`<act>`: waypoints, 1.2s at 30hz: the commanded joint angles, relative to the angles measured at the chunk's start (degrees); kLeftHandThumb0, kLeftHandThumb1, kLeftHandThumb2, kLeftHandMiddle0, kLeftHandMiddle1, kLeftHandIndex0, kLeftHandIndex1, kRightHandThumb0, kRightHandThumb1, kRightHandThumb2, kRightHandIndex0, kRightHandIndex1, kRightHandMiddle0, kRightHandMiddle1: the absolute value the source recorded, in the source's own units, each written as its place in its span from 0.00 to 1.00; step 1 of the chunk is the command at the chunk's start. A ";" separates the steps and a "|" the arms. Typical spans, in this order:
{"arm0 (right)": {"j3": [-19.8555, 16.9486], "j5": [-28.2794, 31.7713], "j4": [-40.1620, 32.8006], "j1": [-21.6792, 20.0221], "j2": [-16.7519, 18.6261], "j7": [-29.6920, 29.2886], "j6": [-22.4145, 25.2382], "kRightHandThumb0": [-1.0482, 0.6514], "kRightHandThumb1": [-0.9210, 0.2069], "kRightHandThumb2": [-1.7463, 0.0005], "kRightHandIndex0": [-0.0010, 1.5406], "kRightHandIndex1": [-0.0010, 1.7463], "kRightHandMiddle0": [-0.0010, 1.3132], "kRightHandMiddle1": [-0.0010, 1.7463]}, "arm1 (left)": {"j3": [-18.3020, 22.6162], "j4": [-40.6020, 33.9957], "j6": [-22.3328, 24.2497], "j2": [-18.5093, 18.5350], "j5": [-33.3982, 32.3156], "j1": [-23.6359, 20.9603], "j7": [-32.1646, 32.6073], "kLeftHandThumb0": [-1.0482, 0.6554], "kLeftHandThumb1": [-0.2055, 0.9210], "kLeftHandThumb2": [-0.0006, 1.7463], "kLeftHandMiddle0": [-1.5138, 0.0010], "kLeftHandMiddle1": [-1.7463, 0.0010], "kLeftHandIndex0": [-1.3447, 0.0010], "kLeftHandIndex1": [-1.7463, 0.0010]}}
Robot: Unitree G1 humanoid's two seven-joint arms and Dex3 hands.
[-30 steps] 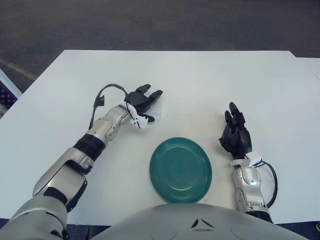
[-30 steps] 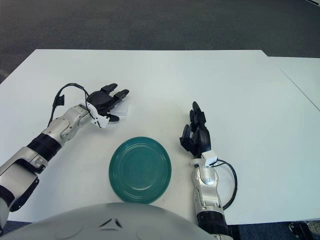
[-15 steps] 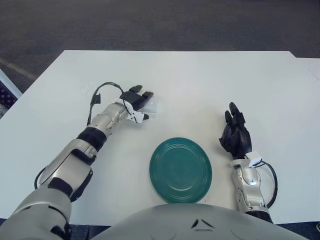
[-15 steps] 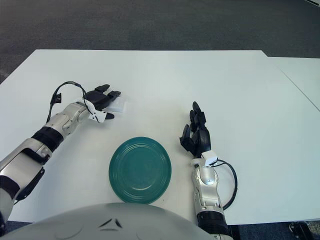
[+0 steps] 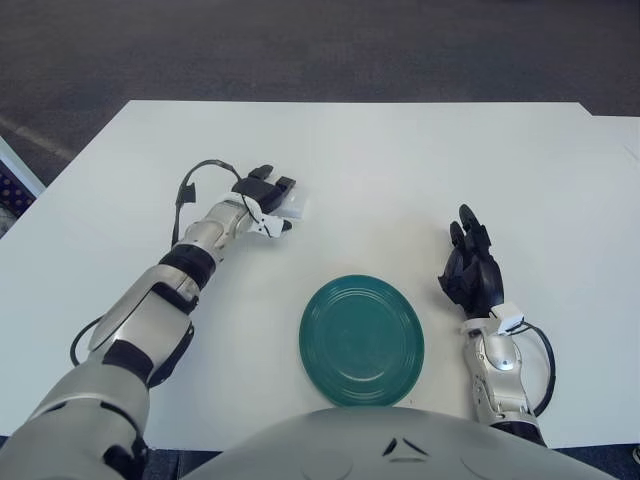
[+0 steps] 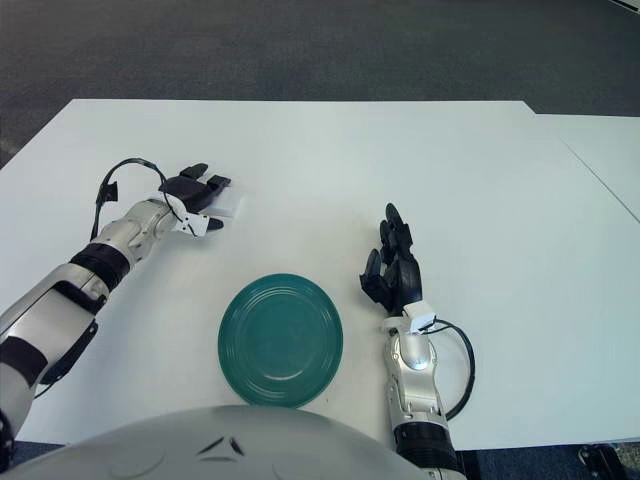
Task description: Put the charger into the plate.
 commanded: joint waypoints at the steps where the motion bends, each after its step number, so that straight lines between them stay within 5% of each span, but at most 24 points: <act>1: 0.55 -0.69 9.52 5.26 1.37 0.10 2.25 0.12 0.00 0.49 0.03 0.00 0.00 0.07 | -2.16 3.40 1.19 -0.40 0.65 0.96 -0.91 0.00 1.00 0.29 1.00 1.00 1.00 0.67; 6: 0.45 -0.76 9.41 5.48 1.24 0.02 2.01 0.12 0.00 0.48 0.03 0.00 0.00 0.07 | -3.65 7.94 1.40 -1.90 1.36 0.35 3.30 0.00 1.00 0.29 1.00 1.00 1.00 0.55; 9: 0.29 -0.75 9.33 5.57 1.22 -0.14 2.04 0.13 0.00 0.48 0.03 0.00 0.00 0.08 | -4.79 12.63 0.44 -3.29 1.67 -0.55 7.46 0.00 1.00 0.28 0.92 0.96 0.98 0.35; 10: 0.22 -0.73 9.30 5.60 1.21 -0.19 2.04 0.13 0.00 0.48 0.03 0.00 0.00 0.09 | -5.11 13.42 0.01 -3.45 1.67 -0.76 8.31 0.00 1.00 0.28 0.94 0.68 0.97 0.26; 13: 0.09 -0.78 9.25 5.66 1.23 -0.40 2.03 0.13 0.00 0.48 0.04 0.01 0.00 0.09 | -5.91 15.05 -1.38 -3.64 1.53 -1.18 10.52 0.00 1.00 0.27 0.96 0.27 0.93 0.13; 16: -0.08 -1.05 9.27 5.67 1.19 -0.86 2.11 0.13 0.00 0.48 0.04 0.01 0.00 0.10 | -6.45 16.84 -2.98 -3.98 1.13 -1.39 12.62 0.03 1.00 0.24 0.88 0.09 0.84 0.05; 20: -0.15 -1.25 9.14 5.73 1.07 -1.15 2.27 0.13 0.00 0.48 0.04 0.01 0.00 0.10 | -6.32 18.55 -5.82 -4.24 -0.22 -1.72 13.59 0.14 1.00 0.22 0.66 0.02 0.65 0.01; 25: -0.18 -0.95 9.25 5.70 1.02 -1.08 2.26 0.13 0.00 0.48 0.05 0.01 0.00 0.11 | -4.82 19.57 -9.01 -4.81 -2.98 -1.52 14.11 0.25 1.00 0.22 0.56 0.00 0.55 0.00; 28: -0.29 -0.74 9.52 5.59 1.01 -1.00 2.16 0.13 0.00 0.49 0.05 0.01 0.00 0.12 | -4.37 19.34 -10.81 -4.68 -4.23 -1.58 14.87 0.32 0.74 0.50 0.54 0.00 0.61 0.00; 36: -0.45 -0.19 10.07 5.29 0.95 -0.51 2.09 0.14 0.00 0.49 0.06 0.01 0.00 0.14 | -4.83 19.70 -13.30 -4.56 -4.53 -1.26 20.86 0.35 0.57 0.66 0.47 0.00 0.61 0.00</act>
